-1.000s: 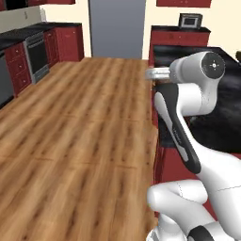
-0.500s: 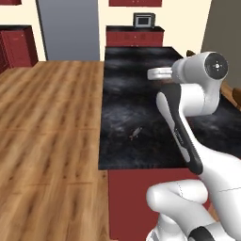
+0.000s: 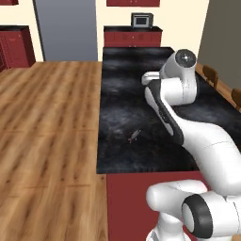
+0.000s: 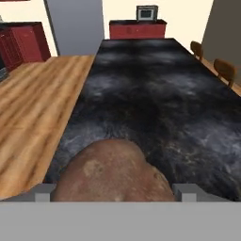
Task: Open the fridge, remove the orange, potato, and fish, and place them on any counter.
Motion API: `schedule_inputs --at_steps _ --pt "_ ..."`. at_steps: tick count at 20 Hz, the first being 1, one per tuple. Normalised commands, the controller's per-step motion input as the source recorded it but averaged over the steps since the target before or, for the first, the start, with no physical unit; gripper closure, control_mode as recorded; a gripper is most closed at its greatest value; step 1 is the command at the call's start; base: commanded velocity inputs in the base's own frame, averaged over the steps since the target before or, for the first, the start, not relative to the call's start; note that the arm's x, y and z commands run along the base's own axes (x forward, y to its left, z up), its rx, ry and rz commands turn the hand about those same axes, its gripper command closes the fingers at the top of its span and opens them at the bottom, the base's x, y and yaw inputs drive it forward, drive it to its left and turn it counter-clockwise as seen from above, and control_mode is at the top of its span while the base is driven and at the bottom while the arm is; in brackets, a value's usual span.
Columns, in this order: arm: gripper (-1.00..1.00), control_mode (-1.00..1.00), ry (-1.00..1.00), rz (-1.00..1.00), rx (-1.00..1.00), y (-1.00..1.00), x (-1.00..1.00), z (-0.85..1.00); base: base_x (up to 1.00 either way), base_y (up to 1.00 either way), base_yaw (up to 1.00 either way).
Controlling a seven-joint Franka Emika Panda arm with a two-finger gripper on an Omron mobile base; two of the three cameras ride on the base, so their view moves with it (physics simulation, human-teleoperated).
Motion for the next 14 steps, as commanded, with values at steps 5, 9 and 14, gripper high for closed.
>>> schedule_inputs --at_steps 5,9,14 --pt "1.00 -1.00 0.48 -0.08 0.07 -0.62 0.96 -0.91 0.00 0.00 0.00" --pt "1.00 -1.00 0.36 -0.04 0.06 -0.51 0.71 -1.00 0.00 0.00 0.00" --pt "1.00 -1.00 0.23 -0.04 0.04 -0.29 0.62 -1.00 0.00 0.00 0.00"
